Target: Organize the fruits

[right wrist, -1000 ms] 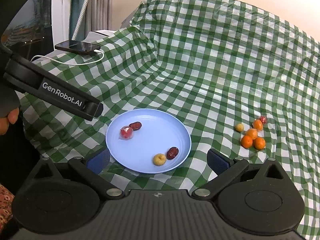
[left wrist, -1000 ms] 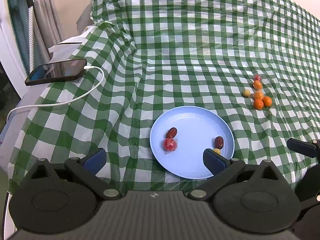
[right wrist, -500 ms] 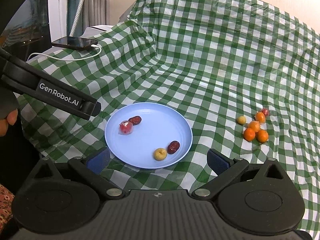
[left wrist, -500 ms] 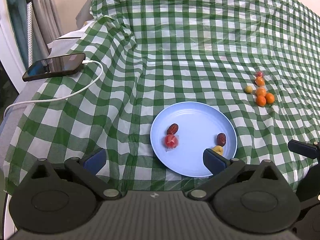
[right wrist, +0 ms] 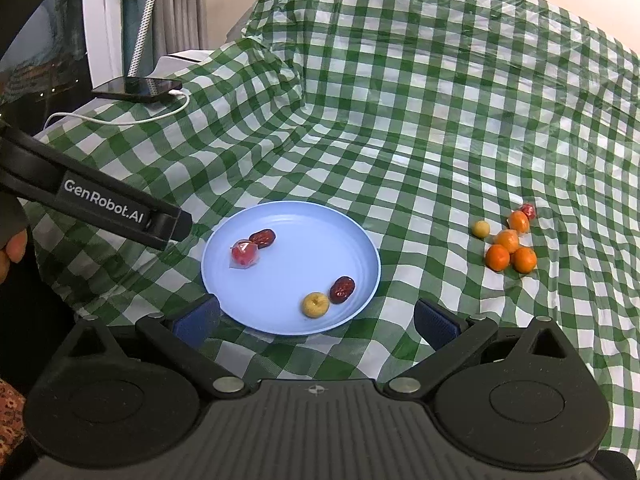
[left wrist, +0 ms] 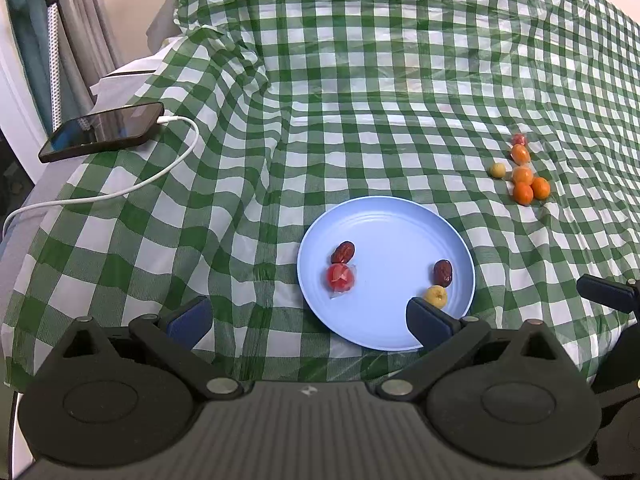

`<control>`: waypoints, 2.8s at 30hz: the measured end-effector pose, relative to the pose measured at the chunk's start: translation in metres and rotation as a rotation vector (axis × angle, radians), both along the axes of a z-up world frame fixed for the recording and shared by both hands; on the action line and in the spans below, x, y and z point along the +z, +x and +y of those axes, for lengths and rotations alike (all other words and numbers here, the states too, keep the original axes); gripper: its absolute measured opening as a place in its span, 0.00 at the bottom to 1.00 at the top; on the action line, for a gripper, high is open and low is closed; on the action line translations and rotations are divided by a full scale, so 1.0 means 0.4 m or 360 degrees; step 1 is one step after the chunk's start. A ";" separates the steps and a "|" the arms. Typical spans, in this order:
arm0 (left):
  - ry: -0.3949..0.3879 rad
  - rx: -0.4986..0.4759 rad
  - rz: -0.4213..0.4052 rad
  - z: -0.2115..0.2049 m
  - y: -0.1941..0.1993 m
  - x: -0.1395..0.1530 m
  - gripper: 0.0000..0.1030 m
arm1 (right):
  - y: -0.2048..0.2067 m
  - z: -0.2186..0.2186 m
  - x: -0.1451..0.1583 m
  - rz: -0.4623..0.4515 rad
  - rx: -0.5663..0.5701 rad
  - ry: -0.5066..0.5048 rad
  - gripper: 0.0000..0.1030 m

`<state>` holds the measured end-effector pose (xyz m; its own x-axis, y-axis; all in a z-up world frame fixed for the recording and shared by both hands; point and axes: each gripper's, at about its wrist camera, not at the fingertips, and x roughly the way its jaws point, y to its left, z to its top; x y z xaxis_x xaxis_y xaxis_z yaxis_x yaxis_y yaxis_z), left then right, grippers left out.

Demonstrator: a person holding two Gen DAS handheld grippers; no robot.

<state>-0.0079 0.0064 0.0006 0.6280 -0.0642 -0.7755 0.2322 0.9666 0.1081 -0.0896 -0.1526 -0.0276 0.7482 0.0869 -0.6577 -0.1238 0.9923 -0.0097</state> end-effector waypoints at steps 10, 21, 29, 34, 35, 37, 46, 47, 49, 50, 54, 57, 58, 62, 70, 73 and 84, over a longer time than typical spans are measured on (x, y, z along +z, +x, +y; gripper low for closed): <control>0.0022 -0.0015 0.0020 -0.025 0.017 0.000 1.00 | 0.009 -0.037 -0.011 -0.0003 -0.0090 0.0063 0.99; 0.0018 -0.0088 0.0017 -0.107 0.060 0.011 1.00 | 0.025 -0.130 -0.028 -0.0053 -0.0308 0.0056 0.99; 0.0021 -0.0177 0.0017 -0.199 0.094 0.011 1.00 | 0.055 -0.251 -0.069 -0.0047 -0.0550 0.0016 0.99; 0.0029 -0.0231 0.0026 -0.260 0.120 0.003 1.00 | 0.083 -0.325 -0.107 -0.0057 -0.0668 -0.0043 0.99; 0.0030 -0.0240 0.0029 -0.270 0.126 0.000 1.00 | 0.094 -0.341 -0.117 -0.0056 -0.0686 -0.0063 0.99; 0.0034 -0.0258 0.0037 -0.290 0.138 -0.005 1.00 | 0.120 -0.376 -0.139 -0.0064 -0.0716 -0.0103 0.99; 0.0109 -0.0324 0.0078 -0.391 0.200 -0.047 1.00 | 0.308 -0.546 -0.264 -0.0063 -0.0803 -0.0257 0.99; 0.0119 -0.0331 0.0087 -0.403 0.207 -0.054 1.00 | 0.330 -0.560 -0.280 -0.0048 -0.0774 -0.0273 0.99; 0.0139 -0.0350 0.0105 -0.428 0.221 -0.069 1.00 | 0.371 -0.576 -0.309 -0.0034 -0.0715 -0.0316 0.99; 0.0150 -0.0360 0.0111 -0.441 0.229 -0.077 1.00 | 0.389 -0.583 -0.320 -0.0028 -0.0686 -0.0327 0.99; 0.0183 -0.0402 0.0136 -0.502 0.260 -0.113 1.00 | 0.454 -0.605 -0.355 -0.0019 -0.0591 -0.0302 0.99; 0.0170 -0.0441 0.0192 -0.555 0.287 -0.143 1.00 | 0.463 -0.619 -0.362 -0.0101 -0.0547 -0.0272 0.69; 0.0162 -0.0460 0.0207 -0.572 0.294 -0.153 1.00 | 0.462 -0.626 -0.360 -0.0125 -0.0510 -0.0223 0.35; 0.0131 -0.0545 0.0219 -0.660 0.326 -0.200 1.00 | 0.446 -0.677 -0.356 -0.0125 -0.0611 -0.0108 0.36; -0.0020 -0.0621 0.0273 -0.841 0.415 -0.287 1.00 | 0.402 -0.860 -0.380 -0.0084 -0.1175 -0.0014 0.37; -0.0027 -0.0584 0.0288 -0.870 0.449 -0.327 0.99 | 0.414 -0.850 -0.389 -0.0085 -0.1144 -0.0087 0.38; 0.0002 -0.0658 0.0274 -0.856 0.424 -0.315 0.36 | 0.409 -0.851 -0.372 -0.0143 -0.1134 -0.0106 0.37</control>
